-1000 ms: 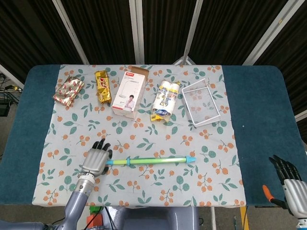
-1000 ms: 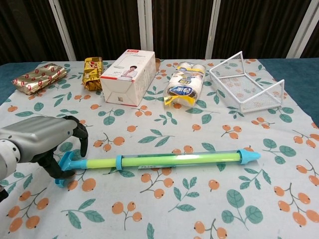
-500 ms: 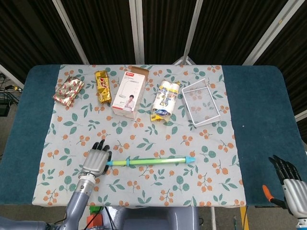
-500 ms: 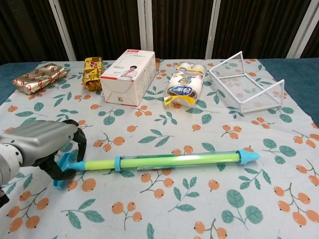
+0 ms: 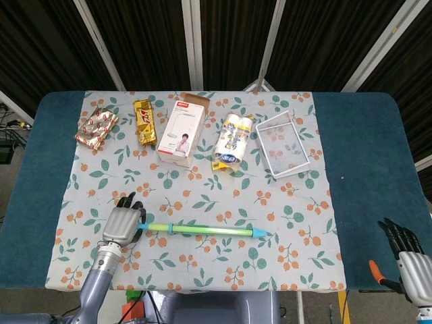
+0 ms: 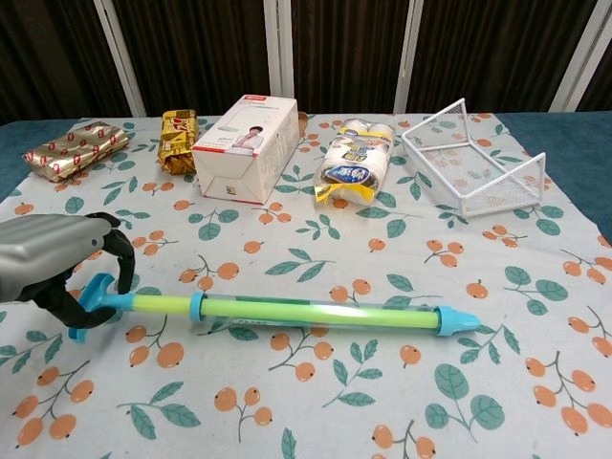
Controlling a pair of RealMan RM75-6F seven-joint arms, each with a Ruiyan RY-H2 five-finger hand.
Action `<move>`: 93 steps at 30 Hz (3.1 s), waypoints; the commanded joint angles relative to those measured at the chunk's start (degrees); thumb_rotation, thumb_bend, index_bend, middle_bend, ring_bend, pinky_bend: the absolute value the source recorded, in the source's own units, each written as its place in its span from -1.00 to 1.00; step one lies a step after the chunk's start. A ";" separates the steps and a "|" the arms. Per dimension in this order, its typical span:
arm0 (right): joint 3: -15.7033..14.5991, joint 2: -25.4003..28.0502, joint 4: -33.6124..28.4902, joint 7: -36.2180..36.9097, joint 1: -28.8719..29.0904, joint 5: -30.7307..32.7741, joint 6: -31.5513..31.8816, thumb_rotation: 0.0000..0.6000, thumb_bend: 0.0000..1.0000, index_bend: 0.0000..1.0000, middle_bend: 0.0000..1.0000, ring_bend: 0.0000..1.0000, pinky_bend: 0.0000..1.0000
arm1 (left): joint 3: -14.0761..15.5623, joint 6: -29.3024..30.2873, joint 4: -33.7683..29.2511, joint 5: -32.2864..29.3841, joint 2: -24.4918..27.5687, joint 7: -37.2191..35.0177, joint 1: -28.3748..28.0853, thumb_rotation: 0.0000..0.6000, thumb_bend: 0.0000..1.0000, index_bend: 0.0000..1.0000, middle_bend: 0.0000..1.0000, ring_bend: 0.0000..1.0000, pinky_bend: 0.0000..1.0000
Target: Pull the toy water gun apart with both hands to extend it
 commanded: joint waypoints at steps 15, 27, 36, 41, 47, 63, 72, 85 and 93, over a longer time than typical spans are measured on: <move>6.52 -0.11 -14.70 -9.77 12.58 6.98 -15.67 1.00 -0.17 -1.00 -1.00 -1.00 -1.00 | -2.36 3.66 -0.83 -2.22 -4.01 -1.79 0.36 1.00 0.04 0.18 -0.47 -0.88 -0.73; 10.84 -4.69 -25.40 -28.16 25.44 26.84 -27.35 1.00 -0.17 -1.00 -1.00 -1.00 -1.00 | -4.61 4.79 -1.53 -4.32 -6.45 1.26 -1.71 1.00 0.04 0.18 -0.46 -0.88 -0.73; 9.91 -15.45 -24.24 -40.89 32.17 41.38 -24.00 1.00 -0.17 -1.00 -1.00 -1.00 -1.00 | -5.19 5.85 -2.78 -5.34 -7.73 3.17 -2.99 1.00 0.04 0.18 -0.46 -0.88 -0.73; 9.80 -19.67 -21.16 -44.47 34.55 46.90 -21.60 1.00 -0.16 -1.00 -1.00 -1.00 -1.00 | -5.18 6.36 -3.92 -5.70 -7.60 3.55 -3.24 1.00 0.04 0.18 -0.46 -0.88 -0.73; 9.82 -23.10 -16.77 -47.41 36.15 51.46 -18.09 1.00 -0.17 -0.74 -1.00 -1.00 -1.00 | -5.22 6.71 -5.16 -5.76 -6.57 3.71 -3.49 1.00 0.04 0.18 -0.46 -0.88 -0.73; 8.69 -27.40 -11.83 -47.36 36.80 53.89 -16.56 1.00 -0.17 -0.45 -1.00 -1.00 -1.00 | -4.15 6.62 -4.64 -6.34 -6.51 2.89 -3.72 1.00 0.04 0.18 -0.46 -0.88 -0.73; 8.27 -29.57 -9.80 -46.96 37.18 54.44 -16.91 1.00 -0.17 -0.38 -1.00 -1.00 -1.00 | -4.40 6.93 -5.07 -6.65 -6.03 2.59 -3.94 1.00 0.04 0.18 -0.46 -0.88 -0.73; 8.70 -32.03 -6.22 -46.02 37.33 54.63 -16.57 1.00 -0.16 -0.22 -0.91 -1.00 -1.00 | -3.89 6.78 -5.12 -6.88 -5.73 2.04 -4.13 1.00 0.04 0.17 -0.47 -0.88 -0.74; 8.98 -32.91 -5.14 -45.96 37.18 53.96 -15.82 1.00 -0.17 0.02 -0.81 -1.00 -1.00 | -3.75 6.83 -4.94 -6.90 -5.72 1.78 -4.21 1.00 0.04 0.17 -0.47 -0.88 -0.74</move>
